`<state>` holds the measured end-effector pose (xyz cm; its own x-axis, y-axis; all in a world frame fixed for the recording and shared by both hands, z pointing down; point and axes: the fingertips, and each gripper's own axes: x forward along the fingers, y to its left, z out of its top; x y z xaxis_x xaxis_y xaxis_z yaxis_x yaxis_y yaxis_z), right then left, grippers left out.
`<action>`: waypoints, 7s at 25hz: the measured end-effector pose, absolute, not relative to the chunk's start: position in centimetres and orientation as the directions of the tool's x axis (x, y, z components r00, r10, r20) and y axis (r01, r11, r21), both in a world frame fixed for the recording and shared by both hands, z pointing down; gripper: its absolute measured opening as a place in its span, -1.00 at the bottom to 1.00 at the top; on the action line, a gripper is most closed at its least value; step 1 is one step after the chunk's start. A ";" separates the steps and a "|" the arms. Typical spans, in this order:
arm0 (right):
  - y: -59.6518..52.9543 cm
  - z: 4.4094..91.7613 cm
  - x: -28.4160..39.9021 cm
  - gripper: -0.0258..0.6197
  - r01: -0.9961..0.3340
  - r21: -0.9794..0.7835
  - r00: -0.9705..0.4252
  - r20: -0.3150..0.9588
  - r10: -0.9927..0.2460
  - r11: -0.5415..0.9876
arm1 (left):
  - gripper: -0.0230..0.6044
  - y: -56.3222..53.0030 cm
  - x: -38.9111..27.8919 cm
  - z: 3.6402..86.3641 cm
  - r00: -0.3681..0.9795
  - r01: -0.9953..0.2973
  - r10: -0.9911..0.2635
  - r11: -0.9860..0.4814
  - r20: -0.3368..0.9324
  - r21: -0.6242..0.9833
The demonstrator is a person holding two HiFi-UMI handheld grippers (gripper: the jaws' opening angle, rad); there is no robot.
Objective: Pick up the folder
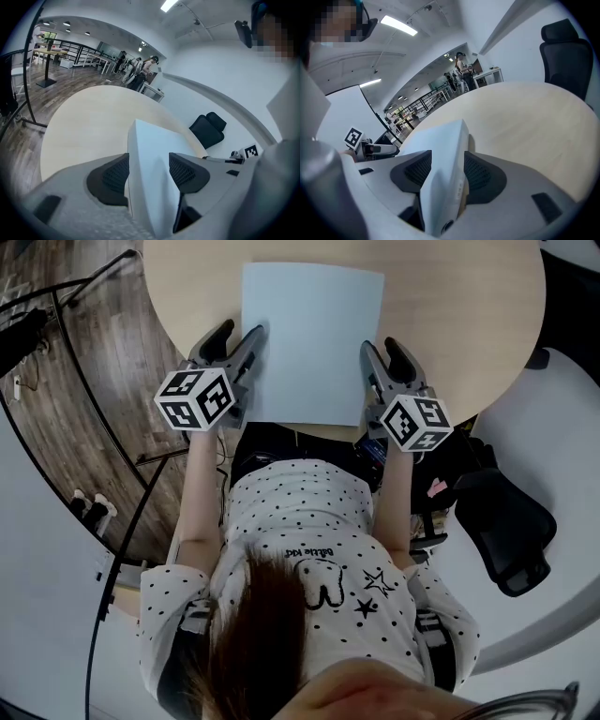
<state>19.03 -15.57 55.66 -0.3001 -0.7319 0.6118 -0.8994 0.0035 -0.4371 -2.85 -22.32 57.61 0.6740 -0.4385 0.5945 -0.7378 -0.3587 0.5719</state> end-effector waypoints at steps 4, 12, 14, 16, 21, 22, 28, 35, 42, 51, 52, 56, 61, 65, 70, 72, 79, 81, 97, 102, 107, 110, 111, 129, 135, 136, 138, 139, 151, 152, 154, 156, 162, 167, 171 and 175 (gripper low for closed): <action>-15.5 56.2 18.5 -0.16 -0.887 -0.461 -0.318 0.621 -0.717 -0.005 | -0.08 -21.9 -2.7 58.1 0.691 -0.721 -0.411 -0.345 0.594 0.601; -15.5 57.5 17.9 -0.13 -0.854 -0.519 -0.355 0.633 -0.688 -0.037 | -0.04 -21.5 -2.5 59.1 0.699 -0.714 -0.376 -0.329 0.608 0.618; -15.3 57.8 17.8 -0.13 -0.847 -0.530 -0.361 0.632 -0.685 -0.043 | -0.03 -21.1 -2.3 59.4 0.702 -0.711 -0.368 -0.327 0.610 0.622; -15.2 58.0 17.7 -0.13 -0.846 -0.532 -0.364 0.637 -0.680 -0.045 | -0.03 -21.0 -2.1 59.4 0.710 -0.704 -0.361 -0.326 0.605 0.631; -15.3 58.3 17.5 -0.13 -0.846 -0.531 -0.369 0.640 -0.674 -0.041 | -0.03 -20.7 -1.6 59.7 0.713 -0.701 -0.342 -0.337 0.612 0.628; -15.3 58.5 17.4 -0.13 -0.848 -0.529 -0.371 0.643 -0.670 -0.039 | -0.03 -20.6 -1.6 59.8 0.710 -0.704 -0.342 -0.342 0.615 0.623; -15.5 58.7 17.4 -0.13 -0.854 -0.521 -0.389 0.655 -0.648 -0.013 | -0.03 -20.8 -1.5 59.9 0.701 -0.713 -0.347 -0.346 0.623 0.610; -15.9 58.6 17.1 -0.12 -0.848 -0.531 -0.415 0.647 -0.640 0.012 | -0.03 -21.2 -2.0 60.0 0.717 -0.697 -0.332 -0.335 0.613 0.634; -15.9 58.7 16.9 -0.11 -0.832 -0.553 -0.447 0.629 -0.636 0.039 | -0.03 -21.1 -2.1 59.9 0.708 -0.706 -0.333 -0.339 0.622 0.622; -15.8 58.7 17.1 -0.11 -0.843 -0.538 -0.424 0.633 -0.647 0.026 | -0.03 -21.0 -1.7 60.1 0.703 -0.711 -0.344 -0.340 0.622 0.616; -15.8 58.8 17.1 -0.11 -0.844 -0.535 -0.421 0.634 -0.648 0.024 | -0.03 -21.0 -1.7 60.1 0.702 -0.712 -0.346 -0.340 0.622 0.615; -15.8 58.8 17.1 -0.11 -0.839 -0.544 -0.423 0.629 -0.652 0.020 | -0.03 -21.0 -1.8 60.1 0.703 -0.712 -0.344 -0.343 0.623 0.613; -15.8 58.8 17.1 -0.11 -0.835 -0.549 -0.433 0.628 -0.647 0.026 | -0.03 -20.9 -1.7 59.9 0.704 -0.710 -0.343 -0.345 0.622 0.613; -15.8 58.8 17.1 -0.11 -0.842 -0.540 -0.421 0.632 -0.651 0.021 | -0.03 -20.9 -1.6 59.9 0.700 -0.714 -0.351 -0.349 0.622 0.606; -15.8 58.8 17.2 -0.11 -0.844 -0.537 -0.413 0.633 -0.655 0.013 | -0.03 -20.8 -1.5 60.0 0.698 -0.716 -0.357 -0.351 0.621 0.603; -15.7 58.8 17.3 -0.11 -0.842 -0.539 -0.413 0.635 -0.653 0.009 | -0.03 -20.8 -1.5 60.0 0.699 -0.715 -0.355 -0.349 0.621 0.606; -15.9 58.8 17.2 -0.11 -0.836 -0.548 -0.425 0.634 -0.646 0.013 | -0.03 -20.8 -1.6 59.9 0.698 -0.716 -0.366 -0.348 0.615 0.605; -15.9 58.7 17.2 -0.11 -0.842 -0.540 -0.422 0.639 -0.643 0.016 | -0.03 -20.8 -1.5 59.8 0.694 -0.720 -0.369 -0.352 0.619 0.598; -15.9 58.0 16.7 -0.11 -0.869 -0.491 -0.407 0.654 -0.638 0.051 | -0.03 -20.3 -1.9 59.4 0.671 -0.741 -0.374 -0.326 0.640 0.587; -16.1 56.9 16.2 -0.11 -0.877 -0.476 -0.400 0.640 -0.656 0.071 | -0.03 -20.4 -2.4 58.3 0.665 -0.746 -0.412 -0.319 0.623 0.585; -16.1 55.8 15.9 -0.11 -0.880 -0.466 -0.400 0.618 -0.676 0.095 | -0.03 -20.6 -2.7 57.0 0.657 -0.751 -0.453 -0.324 0.602 0.575; -16.2 55.0 15.6 -0.11 -0.881 -0.460 -0.402 0.602 -0.690 0.112 | -0.03 -20.8 -3.0 56.2 0.652 -0.755 -0.475 -0.330 0.591 0.567; -16.1 54.7 15.5 -0.11 -0.882 -0.456 -0.400 0.597 -0.695 0.116 | -0.03 -20.7 -3.1 55.9 0.652 -0.755 -0.480 -0.334 0.587 0.565; -15.5 49.3 15.4 -0.11 -0.901 -0.397 -0.369 0.485 -0.793 0.176 | -0.03 -20.8 -3.1 48.9 0.643 -0.759 -0.608 -0.425 0.467 0.492; -15.5 47.2 15.5 -0.11 -0.911 -0.366 -0.355 0.454 -0.817 0.192 | -0.03 -20.9 -2.8 46.0 0.644 -0.758 -0.643 -0.460 0.415 0.463; -15.6 46.8 15.6 -0.11 -0.913 -0.359 -0.353 0.449 -0.821 0.196 | -0.03 -21.0 -2.8 45.5 0.644 -0.757 -0.649 -0.464 0.405 0.461; -15.6 46.0 15.8 -0.11 -0.915 -0.348 -0.349 0.436 -0.829 0.202 | -0.03 -20.9 -2.6 44.5 0.646 -0.754 -0.659 -0.473 0.385 0.457; -15.6 45.5 15.9 -0.11 -0.917 -0.343 -0.347 0.429 -0.834 0.204 | -0.03 -20.9 -2.5 44.0 0.648 -0.752 -0.663 -0.478 0.375 0.454; -16.4 40.2 16.0 -0.11 -0.929 -0.296 -0.316 0.324 -0.892 0.222 | -0.03 -21.7 -2.5 38.5 0.664 -0.728 -0.703 -0.531 0.255 0.433; -16.5 39.8 16.3 -0.11 -0.931 -0.292 -0.312 0.318 -0.895 0.221 | -0.03 -21.9 -2.3 38.1 0.667 -0.726 -0.703 -0.536 0.247 0.432; -17.1 39.2 16.5 -0.11 -0.934 -0.282 -0.304 0.308 -0.901 0.218 | -0.03 -22.6 -2.0 37.5 0.670 -0.722 -0.705 -0.544 0.234 0.428; -17.7 38.6 16.5 -0.11 -0.937 -0.272 -0.298 0.297 -0.907 0.219 | -0.03 -23.2 -2.0 36.9 0.671 -0.719 -0.708 -0.549 0.220 0.426; -18.1 36.7 16.7 -0.11 -0.942 -0.255 -0.284 0.254 -0.925 0.220 | -0.03 -23.5 -1.8 34.9 0.672 -0.714 -0.720 -0.571 0.171 0.405; -17.9 35.4 17.0 -0.11 -0.943 -0.246 -0.277 0.217 -0.936 0.222 | -0.03 -23.5 -1.5 33.5 0.669 -0.715 -0.731 -0.585 0.133 0.383; -17.1 34.1 17.7 -0.11 -0.946 -0.237 -0.269 0.188 -0.945 0.223 | -0.03 -22.7 -0.8 32.1 0.673 -0.709 -0.733 -0.600 0.099 0.370; -17.0 32.3 17.7 -0.11 -0.951 -0.216 -0.256 0.151 -0.955 0.221 | -0.03 -22.6 -0.8 30.5 0.677 -0.701 -0.734 -0.618 0.058 0.355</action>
